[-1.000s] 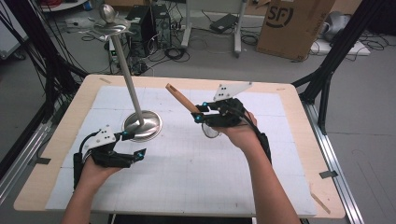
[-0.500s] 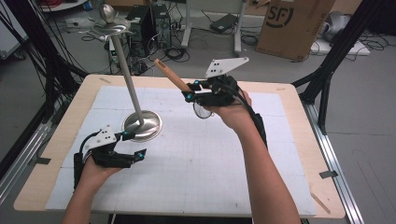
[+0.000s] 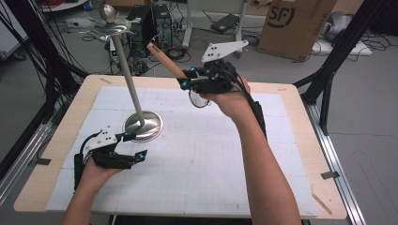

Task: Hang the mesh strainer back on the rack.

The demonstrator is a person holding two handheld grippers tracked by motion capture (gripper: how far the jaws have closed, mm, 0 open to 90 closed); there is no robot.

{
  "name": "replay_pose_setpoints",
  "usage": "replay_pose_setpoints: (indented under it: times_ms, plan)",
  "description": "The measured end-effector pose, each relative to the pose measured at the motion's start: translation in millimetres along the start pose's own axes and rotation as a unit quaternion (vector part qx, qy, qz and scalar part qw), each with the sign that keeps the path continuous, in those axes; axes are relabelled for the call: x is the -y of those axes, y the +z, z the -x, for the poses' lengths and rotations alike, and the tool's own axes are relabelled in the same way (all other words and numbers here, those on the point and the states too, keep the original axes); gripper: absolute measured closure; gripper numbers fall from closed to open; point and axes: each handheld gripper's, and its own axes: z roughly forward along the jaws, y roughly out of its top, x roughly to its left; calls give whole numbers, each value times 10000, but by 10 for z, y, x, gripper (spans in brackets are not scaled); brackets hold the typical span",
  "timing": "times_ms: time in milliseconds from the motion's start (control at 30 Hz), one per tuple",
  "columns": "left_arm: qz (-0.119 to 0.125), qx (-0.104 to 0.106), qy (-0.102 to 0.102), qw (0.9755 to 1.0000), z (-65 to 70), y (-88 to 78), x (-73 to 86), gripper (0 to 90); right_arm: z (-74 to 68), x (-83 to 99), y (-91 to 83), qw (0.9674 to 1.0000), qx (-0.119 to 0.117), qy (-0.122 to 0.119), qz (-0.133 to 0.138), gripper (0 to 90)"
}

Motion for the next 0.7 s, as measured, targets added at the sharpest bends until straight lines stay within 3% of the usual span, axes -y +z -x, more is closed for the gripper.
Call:
replay_pose_setpoints:
  times_ms: [500,700]
  plan:
    - [10,7,-8,10000,-6,-7,0,213,97,-360,160,10000,-15,-62,69,682]
    - [28,15,-18,10000,-7,-10,-1,213,106,-407,241,10000,-28,-56,31,681]
